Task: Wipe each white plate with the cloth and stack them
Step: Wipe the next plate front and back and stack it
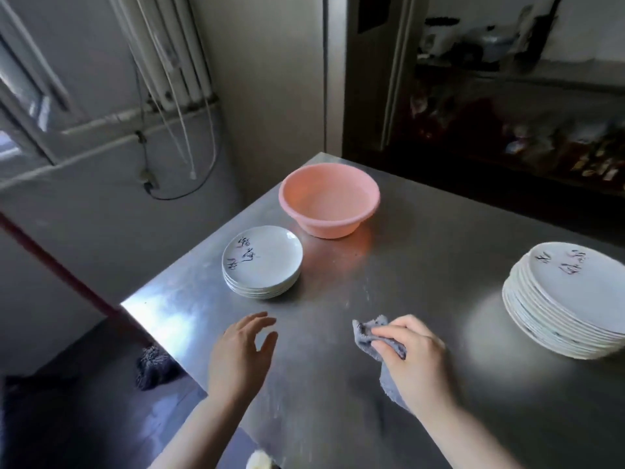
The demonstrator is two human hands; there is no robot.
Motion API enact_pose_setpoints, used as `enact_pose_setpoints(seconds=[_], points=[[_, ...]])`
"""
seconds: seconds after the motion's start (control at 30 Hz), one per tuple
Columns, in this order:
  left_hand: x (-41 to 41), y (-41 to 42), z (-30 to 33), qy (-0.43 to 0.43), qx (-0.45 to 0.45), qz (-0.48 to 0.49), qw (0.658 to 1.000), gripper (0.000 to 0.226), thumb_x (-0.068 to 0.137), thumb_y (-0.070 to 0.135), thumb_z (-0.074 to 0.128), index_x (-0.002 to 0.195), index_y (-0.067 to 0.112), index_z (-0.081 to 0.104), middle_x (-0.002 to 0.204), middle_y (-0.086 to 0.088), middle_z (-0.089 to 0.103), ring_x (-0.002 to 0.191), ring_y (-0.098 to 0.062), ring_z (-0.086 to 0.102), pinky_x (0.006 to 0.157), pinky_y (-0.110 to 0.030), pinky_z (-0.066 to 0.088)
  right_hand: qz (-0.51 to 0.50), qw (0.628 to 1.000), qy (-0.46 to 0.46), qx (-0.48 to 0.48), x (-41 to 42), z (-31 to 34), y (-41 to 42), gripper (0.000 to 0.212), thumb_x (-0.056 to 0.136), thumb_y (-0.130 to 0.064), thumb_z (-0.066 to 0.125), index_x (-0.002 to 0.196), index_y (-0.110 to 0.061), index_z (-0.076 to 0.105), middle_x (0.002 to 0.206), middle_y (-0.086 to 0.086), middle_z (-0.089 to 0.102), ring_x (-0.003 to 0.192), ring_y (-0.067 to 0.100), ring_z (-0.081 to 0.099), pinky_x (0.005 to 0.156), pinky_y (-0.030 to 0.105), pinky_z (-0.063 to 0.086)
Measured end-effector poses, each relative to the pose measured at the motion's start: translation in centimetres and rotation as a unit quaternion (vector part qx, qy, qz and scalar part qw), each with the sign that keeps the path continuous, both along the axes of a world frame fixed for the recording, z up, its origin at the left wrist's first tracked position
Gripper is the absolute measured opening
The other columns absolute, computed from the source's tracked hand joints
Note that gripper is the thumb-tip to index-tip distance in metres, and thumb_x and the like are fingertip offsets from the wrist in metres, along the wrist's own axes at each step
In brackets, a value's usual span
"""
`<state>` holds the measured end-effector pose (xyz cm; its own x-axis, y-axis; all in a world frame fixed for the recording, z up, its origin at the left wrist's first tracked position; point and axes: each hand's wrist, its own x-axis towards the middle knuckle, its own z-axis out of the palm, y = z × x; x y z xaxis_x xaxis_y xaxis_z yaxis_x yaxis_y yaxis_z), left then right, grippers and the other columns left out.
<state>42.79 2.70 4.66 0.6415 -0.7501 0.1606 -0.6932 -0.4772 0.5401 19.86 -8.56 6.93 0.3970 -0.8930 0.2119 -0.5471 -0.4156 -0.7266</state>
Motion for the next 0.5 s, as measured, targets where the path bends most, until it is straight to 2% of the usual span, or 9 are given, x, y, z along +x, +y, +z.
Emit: enact_pose_setpoints(seconds=[0.07,0.17,0.23,0.37,0.5], points=[[3.7,-0.1,-0.5,0.027,-0.018,0.047,0.998,0.02,0.086,0.028,0.072,0.106,0.028,0.073,0.118,0.012,0.068,0.074,-0.01,0.061,0.068,-0.026,0.046,0.003,1.0,-0.013,-0.006,3.0,0.1,0.1,0.024,0.072,-0.002,0.08,0.078,-0.025,0.078,0.081,-0.012,0.061,0.071,0.007,0.061,0.066,0.014,0.044],[9.5,-1.6,-1.1,0.07,-0.023,0.083,0.994,0.022,0.089,0.033,0.067,0.111,0.032,0.068,0.113,0.016,0.067,0.08,0.001,0.053,0.059,-0.014,0.036,-0.016,1.0,-0.019,-0.015,7.8,0.2,0.3,0.02,0.071,0.001,0.08,0.078,-0.018,0.078,0.079,-0.01,0.061,0.076,0.007,0.056,0.064,0.005,0.039],[12.7,-3.0,-1.6,0.08,-0.005,0.068,0.994,0.026,0.089,0.037,0.064,0.115,0.032,0.065,0.116,0.017,0.064,0.085,0.0,0.055,0.062,-0.02,0.04,-0.029,0.999,-0.016,-0.006,10.9,0.2,0.6,0.018,0.072,0.0,0.08,0.078,-0.017,0.078,0.079,-0.009,0.061,0.076,0.007,0.056,0.063,0.003,0.038],[17.8,-5.9,-2.9,0.069,0.058,-0.008,0.996,0.033,0.091,0.043,0.061,0.122,0.032,0.059,0.124,0.014,0.058,0.099,-0.013,0.064,0.077,-0.033,0.053,-0.058,0.998,-0.007,0.023,16.6,0.1,1.3,0.015,0.075,-0.003,0.079,0.08,-0.018,0.078,0.083,-0.01,0.062,0.073,0.008,0.06,0.064,0.005,0.039],[20.5,-7.8,-3.5,0.081,0.079,-0.018,0.993,0.025,0.088,0.048,0.061,0.105,0.03,0.054,0.109,0.012,0.056,0.084,-0.018,0.062,0.07,-0.034,0.051,-0.089,0.995,0.009,0.039,19.2,-0.3,2.2,0.016,0.074,-0.003,0.079,0.08,-0.018,0.078,0.082,-0.012,0.062,0.073,0.005,0.061,0.064,0.005,0.04]])
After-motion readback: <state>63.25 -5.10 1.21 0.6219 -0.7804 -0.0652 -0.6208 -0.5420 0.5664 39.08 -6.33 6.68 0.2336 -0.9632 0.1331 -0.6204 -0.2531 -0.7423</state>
